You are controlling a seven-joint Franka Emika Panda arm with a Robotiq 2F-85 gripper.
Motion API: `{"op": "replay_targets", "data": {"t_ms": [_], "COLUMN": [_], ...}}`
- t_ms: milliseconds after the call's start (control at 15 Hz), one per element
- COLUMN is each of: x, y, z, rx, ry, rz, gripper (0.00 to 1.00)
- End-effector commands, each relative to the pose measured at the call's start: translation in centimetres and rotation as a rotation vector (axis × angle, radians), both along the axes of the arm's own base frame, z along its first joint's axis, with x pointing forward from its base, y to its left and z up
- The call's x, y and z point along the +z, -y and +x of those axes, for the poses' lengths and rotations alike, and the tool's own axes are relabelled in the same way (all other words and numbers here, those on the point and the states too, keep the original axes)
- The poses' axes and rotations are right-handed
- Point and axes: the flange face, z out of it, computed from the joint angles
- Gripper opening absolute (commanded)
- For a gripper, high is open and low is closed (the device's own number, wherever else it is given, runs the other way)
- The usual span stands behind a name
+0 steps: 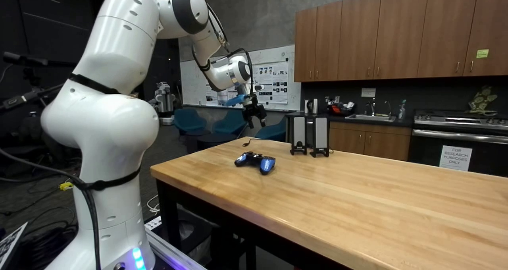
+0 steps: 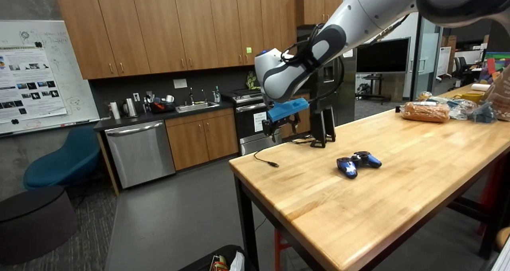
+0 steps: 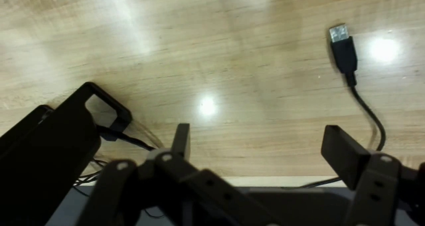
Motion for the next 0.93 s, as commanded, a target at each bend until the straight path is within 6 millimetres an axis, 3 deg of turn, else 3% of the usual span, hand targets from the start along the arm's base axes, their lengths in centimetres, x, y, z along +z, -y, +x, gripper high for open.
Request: {"op": "replay_targets", "data": {"t_ms": [0,333,867], "x": [-0.6,-2.0,-2.7], "y": [2.4,5.6,7.9], "z": [3.3,6.5,10.0], "rx": [-0.038,-0.078,-0.034], "ry": [-0.058,-0.106,-0.091], "rz": [0.008,0.036,0.051], "gripper": [1.0,1.0,1.0]}}
